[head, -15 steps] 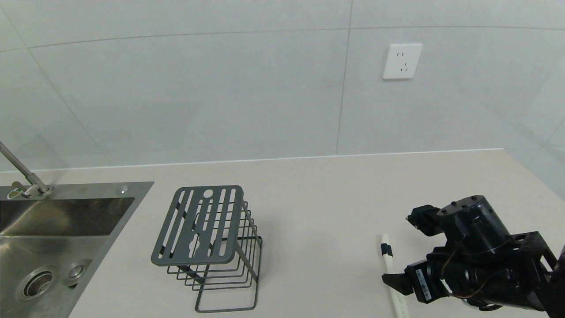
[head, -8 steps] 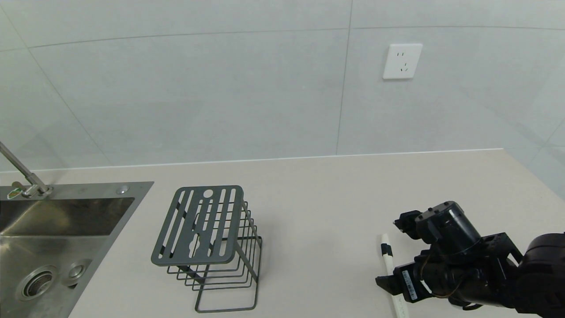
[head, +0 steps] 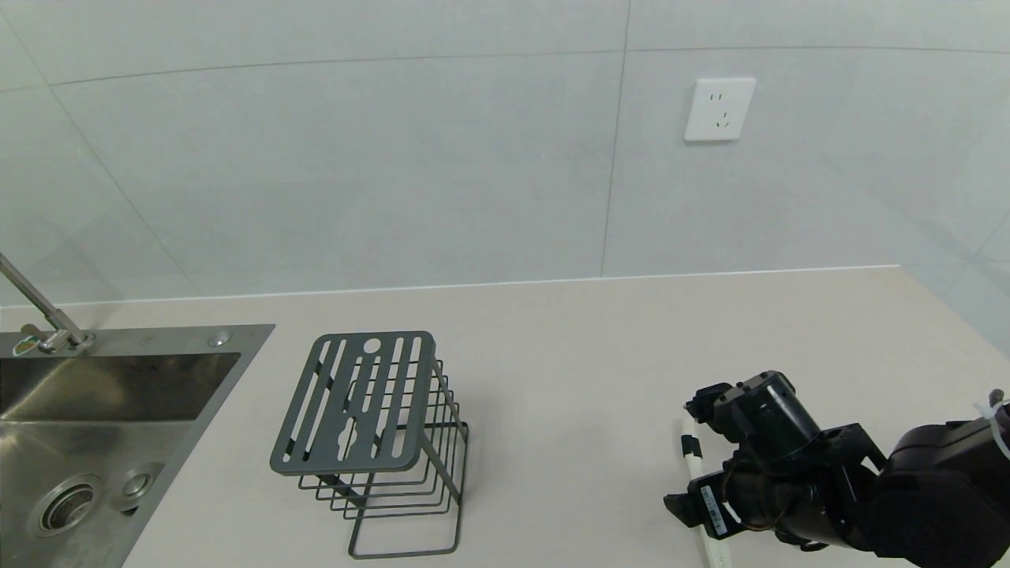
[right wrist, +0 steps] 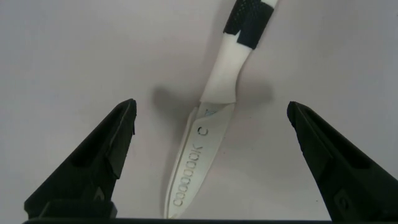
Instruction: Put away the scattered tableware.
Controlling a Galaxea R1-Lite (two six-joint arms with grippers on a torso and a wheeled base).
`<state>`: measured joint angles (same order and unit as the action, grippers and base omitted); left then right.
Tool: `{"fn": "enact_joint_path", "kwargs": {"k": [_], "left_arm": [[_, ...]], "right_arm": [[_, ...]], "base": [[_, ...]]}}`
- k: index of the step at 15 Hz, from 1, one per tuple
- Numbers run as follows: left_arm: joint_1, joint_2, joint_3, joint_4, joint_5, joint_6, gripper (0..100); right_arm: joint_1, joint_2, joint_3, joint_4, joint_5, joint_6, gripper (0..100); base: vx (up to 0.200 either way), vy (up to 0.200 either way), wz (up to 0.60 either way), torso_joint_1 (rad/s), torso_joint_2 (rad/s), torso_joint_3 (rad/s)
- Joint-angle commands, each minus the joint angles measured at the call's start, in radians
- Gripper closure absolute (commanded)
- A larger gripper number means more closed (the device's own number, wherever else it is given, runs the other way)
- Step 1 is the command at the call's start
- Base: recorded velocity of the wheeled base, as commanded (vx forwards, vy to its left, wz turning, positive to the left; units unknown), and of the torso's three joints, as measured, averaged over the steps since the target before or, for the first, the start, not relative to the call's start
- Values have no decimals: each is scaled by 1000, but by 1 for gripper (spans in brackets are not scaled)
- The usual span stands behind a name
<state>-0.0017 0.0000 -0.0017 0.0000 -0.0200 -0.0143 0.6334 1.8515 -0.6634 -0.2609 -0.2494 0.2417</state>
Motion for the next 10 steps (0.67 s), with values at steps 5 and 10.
{"fn": "enact_joint_path", "kwargs": {"k": [5, 10], "left_arm": [[0, 0, 0, 0, 0, -1, 0], [0, 0, 0, 0, 0, -1, 0]], "right_arm": [[20, 49, -41, -5, -14, -2, 0], [19, 61, -41, -11, -28, -2, 0]], "base": [[0, 0, 0, 0, 0, 0], [0, 0, 0, 0, 0, 0]]}}
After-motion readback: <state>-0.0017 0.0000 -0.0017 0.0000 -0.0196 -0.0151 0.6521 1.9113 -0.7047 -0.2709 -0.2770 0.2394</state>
